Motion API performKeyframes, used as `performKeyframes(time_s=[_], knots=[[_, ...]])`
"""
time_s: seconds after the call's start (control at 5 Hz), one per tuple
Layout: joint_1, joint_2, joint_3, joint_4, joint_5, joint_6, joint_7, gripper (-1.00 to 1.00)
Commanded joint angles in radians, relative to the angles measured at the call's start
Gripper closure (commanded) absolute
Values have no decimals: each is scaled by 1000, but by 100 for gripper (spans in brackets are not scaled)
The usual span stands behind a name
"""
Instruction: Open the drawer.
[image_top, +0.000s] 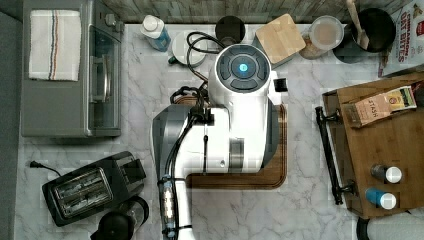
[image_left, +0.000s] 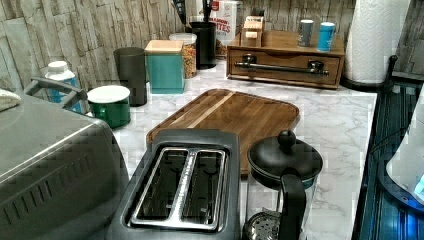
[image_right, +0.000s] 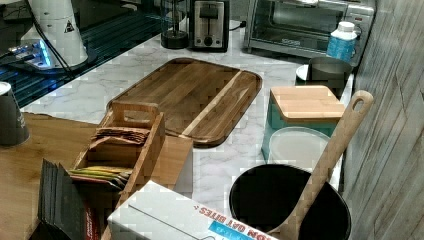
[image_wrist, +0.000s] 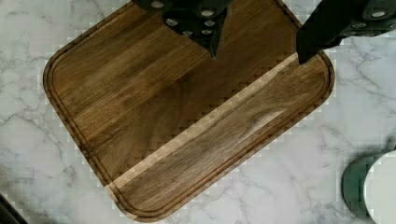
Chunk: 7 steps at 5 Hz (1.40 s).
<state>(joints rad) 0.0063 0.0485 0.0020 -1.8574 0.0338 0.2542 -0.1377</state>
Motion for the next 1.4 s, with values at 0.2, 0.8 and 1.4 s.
performKeyframes(time_s=[0.2, 0.8, 1.4], knots=[[1, 0, -1, -7, 8, 0, -1, -100], [-14, -162, -13, -303, -32, 210, -388, -100], [-82, -216, -109, -493, -70, 443, -834, -100]])
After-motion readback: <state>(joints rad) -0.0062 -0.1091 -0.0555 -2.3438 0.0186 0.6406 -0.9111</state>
